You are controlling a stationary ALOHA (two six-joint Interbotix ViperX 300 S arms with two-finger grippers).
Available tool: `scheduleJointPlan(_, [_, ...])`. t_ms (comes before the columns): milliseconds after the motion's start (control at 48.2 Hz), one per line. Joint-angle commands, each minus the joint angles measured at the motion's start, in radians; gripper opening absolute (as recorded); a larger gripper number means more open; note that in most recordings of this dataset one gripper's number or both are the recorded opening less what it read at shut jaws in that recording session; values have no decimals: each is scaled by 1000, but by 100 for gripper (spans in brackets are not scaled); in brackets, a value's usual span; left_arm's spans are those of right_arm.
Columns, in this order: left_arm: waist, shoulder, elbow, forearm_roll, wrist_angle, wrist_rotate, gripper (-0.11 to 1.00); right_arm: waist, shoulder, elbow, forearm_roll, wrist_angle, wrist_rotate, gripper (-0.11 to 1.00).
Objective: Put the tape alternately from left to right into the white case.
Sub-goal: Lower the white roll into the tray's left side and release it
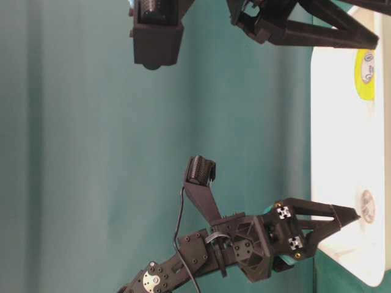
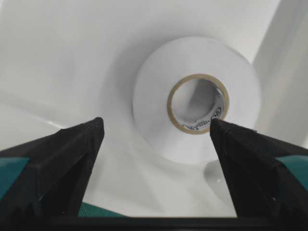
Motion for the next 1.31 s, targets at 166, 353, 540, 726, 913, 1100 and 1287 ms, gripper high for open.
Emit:
scheduleJointPlan(166, [-9, -49, -5, 0, -6, 0, 62, 0, -21, -9, -3, -8, 0, 69])
scheduleJointPlan(353, [-43, -84, 6, -2, -2, -2, 62, 2, -21, -9, -2, -8, 0, 69])
scheduleJointPlan(540, [-112, -144, 14, -3, 0, -2, 61, 2, -21, -9, -3, -8, 0, 69])
scheduleJointPlan(726, [-186, -186, 37, -3, 5, -2, 61, 0, -21, -9, -2, -8, 0, 69])
scheduleJointPlan(913, [-238, -199, 74, -2, 11, -2, 61, 0, -21, -11, -2, -8, 0, 69])
scheduleJointPlan(1100, [-282, -221, 126, -3, -2, -3, 61, 2, -21, -9, -3, -8, 0, 69])
scheduleJointPlan(1287, [-327, -242, 181, -3, -67, -5, 61, 2, -21, -11, -2, -15, 0, 69])
